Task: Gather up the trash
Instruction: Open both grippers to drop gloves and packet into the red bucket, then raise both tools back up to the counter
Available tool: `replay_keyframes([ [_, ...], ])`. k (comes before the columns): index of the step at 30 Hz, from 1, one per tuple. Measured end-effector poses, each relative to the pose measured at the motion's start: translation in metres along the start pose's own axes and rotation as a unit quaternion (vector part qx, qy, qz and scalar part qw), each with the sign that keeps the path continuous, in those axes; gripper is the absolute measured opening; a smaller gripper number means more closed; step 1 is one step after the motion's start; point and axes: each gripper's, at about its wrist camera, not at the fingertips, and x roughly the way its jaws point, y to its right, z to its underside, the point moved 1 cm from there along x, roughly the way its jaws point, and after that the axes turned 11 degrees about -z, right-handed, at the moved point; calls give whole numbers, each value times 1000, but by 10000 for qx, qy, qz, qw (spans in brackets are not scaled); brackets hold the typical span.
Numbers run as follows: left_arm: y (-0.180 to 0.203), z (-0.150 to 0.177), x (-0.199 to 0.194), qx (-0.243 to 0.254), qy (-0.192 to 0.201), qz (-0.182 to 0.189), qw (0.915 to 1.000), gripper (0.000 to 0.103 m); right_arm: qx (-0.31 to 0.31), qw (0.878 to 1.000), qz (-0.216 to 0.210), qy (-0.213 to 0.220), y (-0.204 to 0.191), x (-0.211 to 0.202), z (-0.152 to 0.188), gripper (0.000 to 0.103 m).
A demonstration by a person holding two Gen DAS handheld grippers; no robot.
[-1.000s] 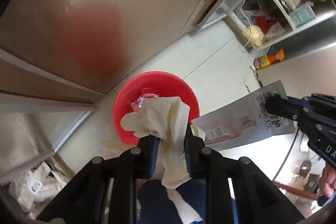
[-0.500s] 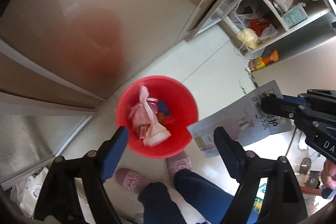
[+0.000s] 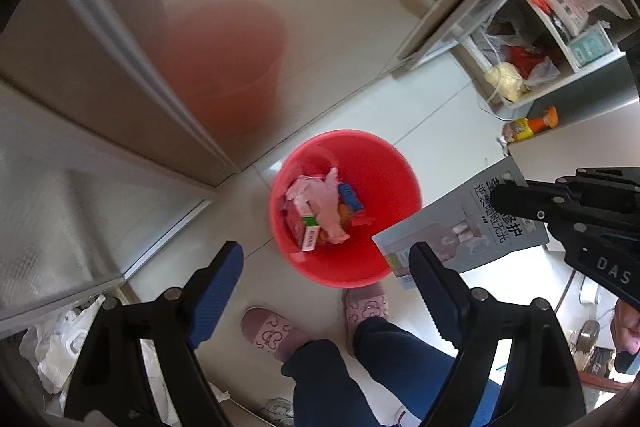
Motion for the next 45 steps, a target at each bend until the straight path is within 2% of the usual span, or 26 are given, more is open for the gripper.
replay_keyframes([
  [5,-10,7,-2,-72,8,-139,9999,84,13,9997,-44,-252,-8,13,0,2],
  [6,-12,9,-2,-90,24,-141,9999,84,-6,9997,-33,-262,-9,13,1,4],
  [8,-14,12,-5,-115,9,-189,9998,84,-56,9996,-20,-284,-13,13,2,18],
  [10,-16,14,-11,-139,31,-210,9997,84,-87,9996,-3,-264,-17,10,2,47],
  [12,-18,16,-20,-162,62,-222,9996,84,-157,9997,18,-179,-22,3,4,52],
  [16,-18,19,-49,-174,139,-260,9994,84,-253,9996,128,-38,-34,-20,7,71],
  [22,-12,20,-117,-49,309,-332,9990,84,-287,9986,320,309,-50,-89,17,85],
  [28,-2,12,-203,166,696,-502,9962,84,-192,9963,460,698,-71,-169,27,99],
  [30,-1,8,-230,189,826,-540,9949,84,-161,9954,502,796,-80,-194,28,102],
  [38,-1,-2,-317,-59,1198,-771,9898,84,-90,9888,631,1346,-116,-274,24,102],
  [45,-16,-13,-374,-187,1564,-859,9838,84,-405,9835,682,1623,-147,-314,11,102],
])
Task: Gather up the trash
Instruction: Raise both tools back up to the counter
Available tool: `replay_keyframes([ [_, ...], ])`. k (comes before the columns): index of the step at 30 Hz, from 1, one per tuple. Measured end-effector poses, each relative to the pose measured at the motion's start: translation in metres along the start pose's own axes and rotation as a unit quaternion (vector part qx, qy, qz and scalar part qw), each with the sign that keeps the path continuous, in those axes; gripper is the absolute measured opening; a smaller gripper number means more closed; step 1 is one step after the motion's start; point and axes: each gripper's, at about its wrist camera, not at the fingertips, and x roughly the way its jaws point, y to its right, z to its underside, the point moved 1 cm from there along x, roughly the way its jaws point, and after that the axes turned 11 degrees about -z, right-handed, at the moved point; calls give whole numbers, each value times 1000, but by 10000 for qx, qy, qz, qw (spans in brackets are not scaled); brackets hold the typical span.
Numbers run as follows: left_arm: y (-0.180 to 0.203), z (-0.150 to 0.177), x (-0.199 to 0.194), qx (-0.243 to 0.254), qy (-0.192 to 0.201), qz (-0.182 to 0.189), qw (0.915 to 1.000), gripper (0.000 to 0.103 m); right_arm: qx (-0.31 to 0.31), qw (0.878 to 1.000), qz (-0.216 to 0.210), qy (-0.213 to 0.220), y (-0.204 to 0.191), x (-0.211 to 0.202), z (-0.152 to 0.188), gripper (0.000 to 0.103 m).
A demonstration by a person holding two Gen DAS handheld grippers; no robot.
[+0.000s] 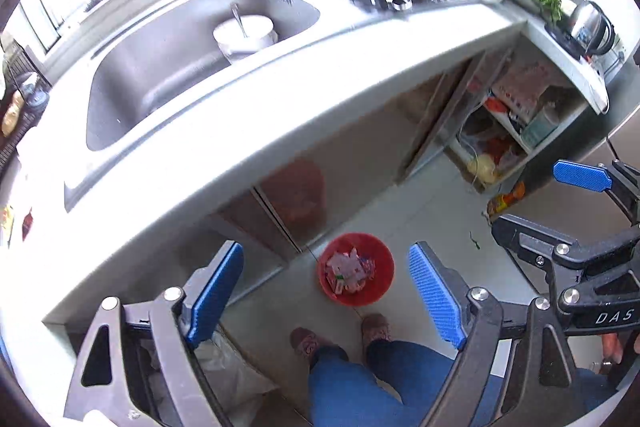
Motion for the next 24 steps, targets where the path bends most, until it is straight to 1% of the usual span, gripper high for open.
replay_keyframes([
  [3,-16,-10,-12,-165,134,-70,9997,84,-139,9998,-10,122,-12,-11,-14,102],
  [6,-38,-19,-17,-363,170,-102,9991,84,-350,9993,-39,119,-29,-15,-31,103],
  [9,-72,-28,-20,-654,150,-172,9976,84,-616,9980,-77,122,-52,-11,-49,103],
  [11,-101,-33,-22,-814,136,-240,9963,84,-810,9966,-123,122,-71,-5,-65,103],
  [14,-144,-37,-22,-962,133,-442,9943,84,-1042,9942,-232,143,-103,7,-89,103],
  [17,-194,-39,-25,-1174,184,-680,9906,86,-1282,9907,-453,104,-141,22,-118,102],
  [20,-248,-37,-25,-1464,184,-868,9852,86,-1583,9855,-609,59,-182,41,-143,102],
  [24,-316,-30,-20,-1925,88,-1150,9745,86,-1948,9774,-818,-68,-238,71,-171,102],
])
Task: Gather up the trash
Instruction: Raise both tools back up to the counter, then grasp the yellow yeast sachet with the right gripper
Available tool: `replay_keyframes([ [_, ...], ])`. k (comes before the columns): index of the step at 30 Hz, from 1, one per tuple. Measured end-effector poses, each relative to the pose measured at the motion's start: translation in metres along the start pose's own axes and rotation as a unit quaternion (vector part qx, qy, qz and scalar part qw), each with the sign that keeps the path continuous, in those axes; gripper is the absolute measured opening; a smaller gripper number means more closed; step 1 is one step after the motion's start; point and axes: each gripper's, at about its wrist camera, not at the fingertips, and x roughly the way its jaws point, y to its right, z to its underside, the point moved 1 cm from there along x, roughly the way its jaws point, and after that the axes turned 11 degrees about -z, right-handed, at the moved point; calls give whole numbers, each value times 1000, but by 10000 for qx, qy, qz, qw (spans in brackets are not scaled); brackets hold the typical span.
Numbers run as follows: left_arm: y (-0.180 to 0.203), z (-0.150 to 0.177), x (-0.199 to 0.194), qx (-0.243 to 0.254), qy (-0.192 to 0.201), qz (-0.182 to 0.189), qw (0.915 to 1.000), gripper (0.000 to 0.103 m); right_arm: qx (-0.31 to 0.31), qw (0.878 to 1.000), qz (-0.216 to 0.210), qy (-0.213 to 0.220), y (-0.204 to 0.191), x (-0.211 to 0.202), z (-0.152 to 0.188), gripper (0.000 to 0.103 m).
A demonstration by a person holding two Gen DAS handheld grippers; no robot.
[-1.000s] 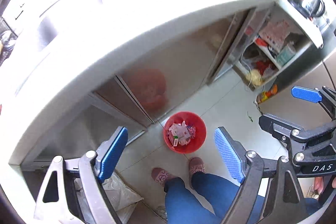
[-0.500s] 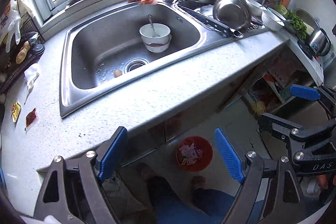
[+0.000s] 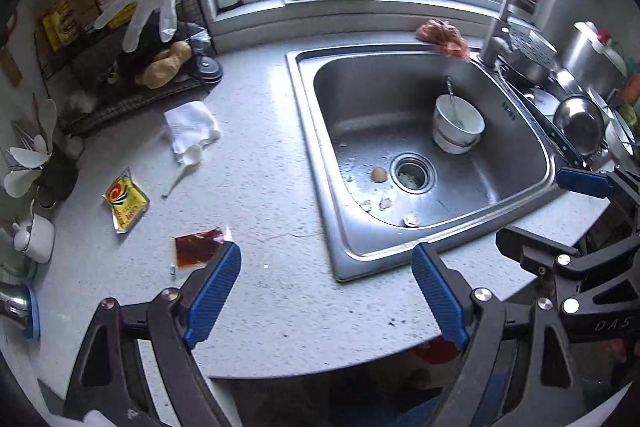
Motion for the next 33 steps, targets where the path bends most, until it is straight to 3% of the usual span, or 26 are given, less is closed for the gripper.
replay_keyframes([
  [8,-108,-7,44,-596,-399,-601,9956,90,-787,9955,-372,-364,-75,73,-70,102],
  [18,-232,8,82,-1578,-813,-1129,9776,94,-1572,9798,-926,-817,-177,152,-122,102],
  [26,-299,32,107,-2152,-1194,-1490,9577,97,-2260,9621,-1072,-1082,-246,208,-146,102],
  [33,-337,50,132,-2381,-1525,-1591,9459,97,-2401,9509,-1288,-1470,-284,255,-151,102],
])
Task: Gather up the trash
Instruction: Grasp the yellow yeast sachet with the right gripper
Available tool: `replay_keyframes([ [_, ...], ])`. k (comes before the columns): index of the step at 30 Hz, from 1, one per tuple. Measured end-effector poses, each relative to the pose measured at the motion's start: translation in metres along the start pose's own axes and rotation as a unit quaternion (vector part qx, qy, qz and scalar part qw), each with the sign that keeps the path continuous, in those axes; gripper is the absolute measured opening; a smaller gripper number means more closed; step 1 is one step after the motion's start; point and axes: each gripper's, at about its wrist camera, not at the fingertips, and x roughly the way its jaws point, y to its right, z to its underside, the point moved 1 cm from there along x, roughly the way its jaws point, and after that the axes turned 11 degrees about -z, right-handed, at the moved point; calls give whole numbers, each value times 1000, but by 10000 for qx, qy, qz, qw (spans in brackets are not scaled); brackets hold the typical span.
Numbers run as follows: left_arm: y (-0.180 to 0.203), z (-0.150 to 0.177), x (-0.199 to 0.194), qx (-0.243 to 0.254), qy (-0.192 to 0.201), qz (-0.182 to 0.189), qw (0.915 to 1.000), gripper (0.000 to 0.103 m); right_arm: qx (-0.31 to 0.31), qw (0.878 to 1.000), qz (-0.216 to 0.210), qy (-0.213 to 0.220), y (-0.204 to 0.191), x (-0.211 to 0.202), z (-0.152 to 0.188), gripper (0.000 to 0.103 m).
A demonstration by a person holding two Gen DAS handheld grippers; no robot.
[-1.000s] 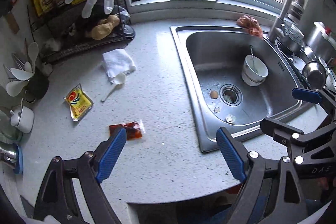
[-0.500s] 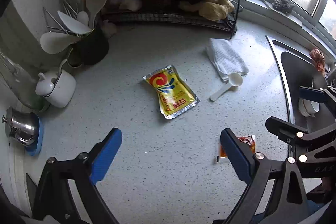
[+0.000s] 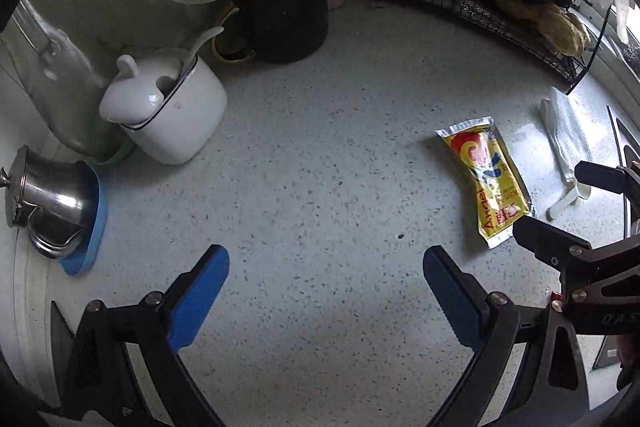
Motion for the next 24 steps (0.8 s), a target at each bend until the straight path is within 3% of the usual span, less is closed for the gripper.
replay_keyframes([
  [8,-16,-9,26,-19,-130,-222,9997,97,85,9993,-167,-309,0,40,-25,102],
  [14,-20,-6,36,27,-202,-222,9995,97,-51,9993,-204,-317,-4,48,-32,100],
  [17,-20,-3,37,5,-228,-174,9996,97,-203,9995,-38,-241,-9,45,-35,79],
  [18,-21,-2,37,-1,-215,-170,9996,97,-258,9994,53,-221,-11,42,-32,63],
  [19,-22,-1,36,-3,-209,-172,9996,97,-301,9993,78,-206,-12,40,-34,55],
  [24,-19,4,27,1,-174,-114,9998,97,-387,9984,-371,-178,-16,32,-32,41],
])
